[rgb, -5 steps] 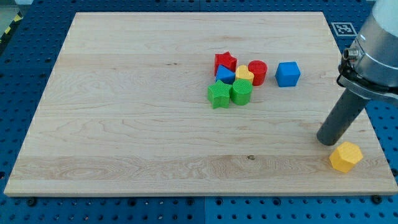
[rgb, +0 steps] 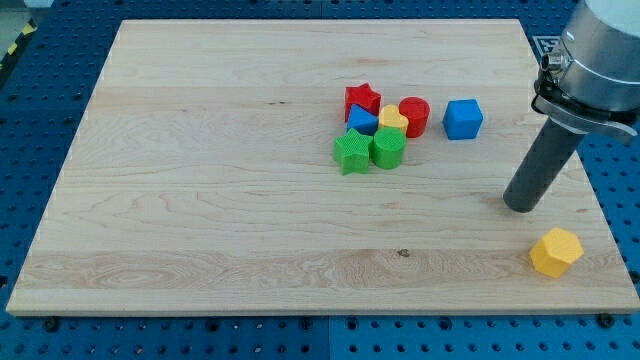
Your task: Put your hand to the right of the blue cube
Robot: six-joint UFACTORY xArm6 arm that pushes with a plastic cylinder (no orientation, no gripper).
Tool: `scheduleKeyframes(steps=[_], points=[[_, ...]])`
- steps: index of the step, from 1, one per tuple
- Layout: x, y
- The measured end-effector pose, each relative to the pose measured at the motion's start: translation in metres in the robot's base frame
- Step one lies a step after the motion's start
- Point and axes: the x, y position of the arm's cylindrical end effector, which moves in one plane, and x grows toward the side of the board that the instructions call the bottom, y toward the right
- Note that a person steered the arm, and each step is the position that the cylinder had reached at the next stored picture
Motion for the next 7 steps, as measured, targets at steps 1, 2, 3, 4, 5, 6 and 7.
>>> scheduleKeyframes(steps=[1,2,3,4,5,6,7], points=[[0.000,0.000],[-0.007,0.000],[-0.024,0.000],[-0.032,0.004],[-0.040,0.004],[-0.059,0.007],[-0.091,0.011]])
